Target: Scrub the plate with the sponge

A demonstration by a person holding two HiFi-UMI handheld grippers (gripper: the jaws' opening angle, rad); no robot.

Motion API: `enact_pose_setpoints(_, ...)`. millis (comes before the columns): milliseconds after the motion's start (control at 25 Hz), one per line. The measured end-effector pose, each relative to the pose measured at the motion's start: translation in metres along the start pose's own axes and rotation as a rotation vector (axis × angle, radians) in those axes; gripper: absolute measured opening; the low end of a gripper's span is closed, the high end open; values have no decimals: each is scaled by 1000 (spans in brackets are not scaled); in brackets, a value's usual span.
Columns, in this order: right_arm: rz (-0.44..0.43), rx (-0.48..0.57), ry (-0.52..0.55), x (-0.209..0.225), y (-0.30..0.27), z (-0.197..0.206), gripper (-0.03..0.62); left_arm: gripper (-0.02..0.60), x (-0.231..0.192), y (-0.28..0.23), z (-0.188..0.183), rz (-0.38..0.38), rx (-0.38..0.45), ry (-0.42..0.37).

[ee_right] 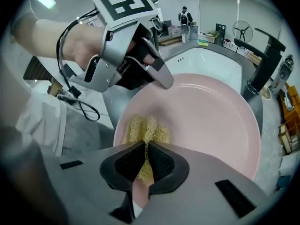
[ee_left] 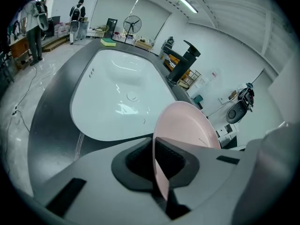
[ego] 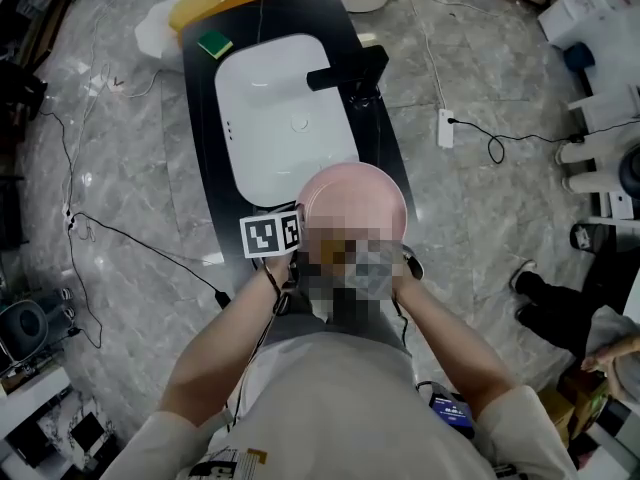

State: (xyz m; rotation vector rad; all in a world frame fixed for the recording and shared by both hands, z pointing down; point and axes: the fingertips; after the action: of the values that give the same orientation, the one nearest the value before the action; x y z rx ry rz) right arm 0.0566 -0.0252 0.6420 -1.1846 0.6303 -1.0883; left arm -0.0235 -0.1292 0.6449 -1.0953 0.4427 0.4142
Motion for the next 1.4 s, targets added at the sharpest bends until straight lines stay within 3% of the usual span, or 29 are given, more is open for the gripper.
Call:
enact_pose_setpoints(200, -16, 58, -9, 9, -14, -35, 46, 28, -1, 2, 3, 21, -14, -18)
enact_pose_setpoints(480, 17, 103, -57, 53, -11, -56, 46, 28, -7, 6, 7, 63, -24, 33)
enact_pose_setpoints(840, 231, 126, -201, 132, 10, -48, 48, 28, -8, 7, 6, 74, -37, 26)
enact_pose_setpoints(1120, 286, 81, -230, 143, 29, -10, 46, 35, -13, 7, 1, 41, -57, -42)
enact_pose_setpoints(1240, 298, 138, -285, 144, 48, 1, 46, 68, -17, 16, -7, 41, -35, -53)
enact_pose_setpoints(1400, 338, 257, -323, 149, 91, -13, 46, 92, -19, 40, -31, 35, 22, -113)
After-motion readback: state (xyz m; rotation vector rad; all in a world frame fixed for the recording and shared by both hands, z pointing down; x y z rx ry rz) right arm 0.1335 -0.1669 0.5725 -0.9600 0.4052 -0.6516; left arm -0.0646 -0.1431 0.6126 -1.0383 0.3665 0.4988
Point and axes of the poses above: the fingertips, and each gripper's own axes: y backward along the fingers, x to its right, z out of its underside, and after that the axes turned 6 degrees about z, right-handed
